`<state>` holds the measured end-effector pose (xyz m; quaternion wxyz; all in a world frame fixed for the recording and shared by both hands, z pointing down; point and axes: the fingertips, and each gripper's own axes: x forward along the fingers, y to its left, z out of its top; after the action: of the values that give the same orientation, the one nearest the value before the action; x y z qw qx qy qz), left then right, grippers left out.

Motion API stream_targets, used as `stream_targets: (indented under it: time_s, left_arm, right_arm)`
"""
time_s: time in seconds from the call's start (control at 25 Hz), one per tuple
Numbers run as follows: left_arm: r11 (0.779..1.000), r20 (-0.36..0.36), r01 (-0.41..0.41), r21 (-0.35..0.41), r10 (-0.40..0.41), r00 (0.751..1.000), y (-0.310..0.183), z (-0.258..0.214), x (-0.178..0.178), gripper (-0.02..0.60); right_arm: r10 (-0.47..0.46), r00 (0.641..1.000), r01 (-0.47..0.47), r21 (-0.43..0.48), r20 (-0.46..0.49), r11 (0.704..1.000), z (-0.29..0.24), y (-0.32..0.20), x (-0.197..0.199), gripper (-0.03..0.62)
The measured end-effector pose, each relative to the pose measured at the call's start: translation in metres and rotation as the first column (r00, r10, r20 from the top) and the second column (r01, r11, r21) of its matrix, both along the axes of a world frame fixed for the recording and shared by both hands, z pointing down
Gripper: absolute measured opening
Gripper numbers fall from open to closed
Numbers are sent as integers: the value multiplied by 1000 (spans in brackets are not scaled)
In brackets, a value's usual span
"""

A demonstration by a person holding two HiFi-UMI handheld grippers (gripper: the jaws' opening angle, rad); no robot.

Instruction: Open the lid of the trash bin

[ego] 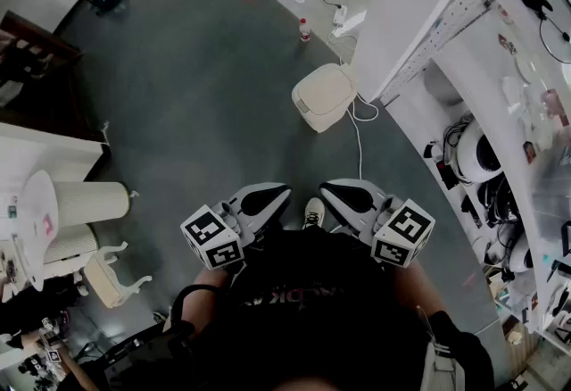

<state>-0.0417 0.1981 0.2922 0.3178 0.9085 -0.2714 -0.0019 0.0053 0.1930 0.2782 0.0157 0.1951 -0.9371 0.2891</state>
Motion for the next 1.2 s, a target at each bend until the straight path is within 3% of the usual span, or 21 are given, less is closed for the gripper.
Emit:
stream_targets:
  time_s: [0.56, 1.2]
  left_arm:
    - [1000, -6, 8, -1, -8, 1000, 0, 3, -1, 3]
    - [1000, -10, 19, 12, -19, 1000, 1, -7, -5, 3]
  right_arm:
    - [-34, 999, 33, 39, 13, 999, -5, 3, -5, 8]
    - [-1, 999, 0, 42, 33, 999, -14, -7, 1, 8]
